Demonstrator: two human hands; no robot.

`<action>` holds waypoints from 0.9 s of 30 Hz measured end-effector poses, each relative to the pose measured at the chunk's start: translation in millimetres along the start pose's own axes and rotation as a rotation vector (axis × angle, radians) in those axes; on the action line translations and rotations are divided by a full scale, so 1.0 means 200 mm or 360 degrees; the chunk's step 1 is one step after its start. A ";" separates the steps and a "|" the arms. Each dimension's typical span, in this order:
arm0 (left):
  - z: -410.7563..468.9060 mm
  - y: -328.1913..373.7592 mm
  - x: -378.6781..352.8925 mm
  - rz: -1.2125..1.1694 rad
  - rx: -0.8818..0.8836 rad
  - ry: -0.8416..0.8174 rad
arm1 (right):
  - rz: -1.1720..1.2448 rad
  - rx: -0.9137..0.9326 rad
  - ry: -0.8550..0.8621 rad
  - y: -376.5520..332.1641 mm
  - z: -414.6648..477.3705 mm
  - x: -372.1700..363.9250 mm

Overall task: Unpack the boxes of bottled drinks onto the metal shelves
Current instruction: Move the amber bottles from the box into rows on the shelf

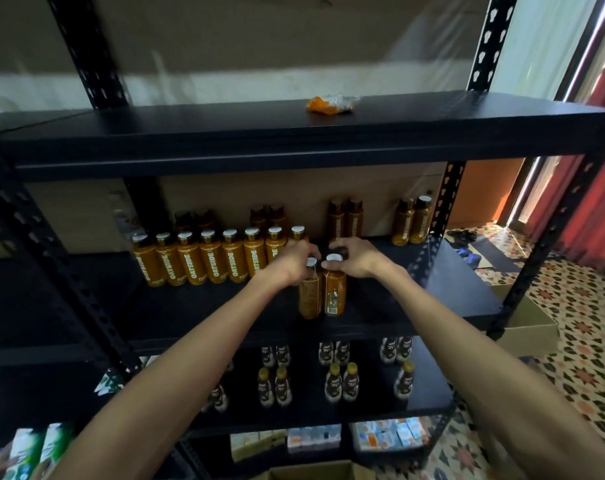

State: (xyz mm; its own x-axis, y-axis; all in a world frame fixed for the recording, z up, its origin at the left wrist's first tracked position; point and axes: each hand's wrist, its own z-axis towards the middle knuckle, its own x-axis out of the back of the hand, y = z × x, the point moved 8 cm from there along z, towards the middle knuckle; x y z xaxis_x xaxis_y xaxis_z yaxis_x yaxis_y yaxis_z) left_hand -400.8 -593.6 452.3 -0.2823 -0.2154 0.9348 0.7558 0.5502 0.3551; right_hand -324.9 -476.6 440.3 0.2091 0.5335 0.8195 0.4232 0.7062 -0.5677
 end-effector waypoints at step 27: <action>-0.05 0.02 0.01 -0.0021 0.0008 0.0016 | 0.0209 0.0102 -0.0021 -0.01 -0.03 -0.01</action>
State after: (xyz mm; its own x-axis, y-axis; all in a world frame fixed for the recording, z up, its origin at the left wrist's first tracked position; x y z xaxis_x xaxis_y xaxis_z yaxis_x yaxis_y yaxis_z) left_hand -392.4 -601.0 455.7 -0.2864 -0.2307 0.9299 0.7491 0.5512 0.3674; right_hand -321.4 -480.7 440.8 0.2470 0.6290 0.7371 0.3356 0.6580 -0.6740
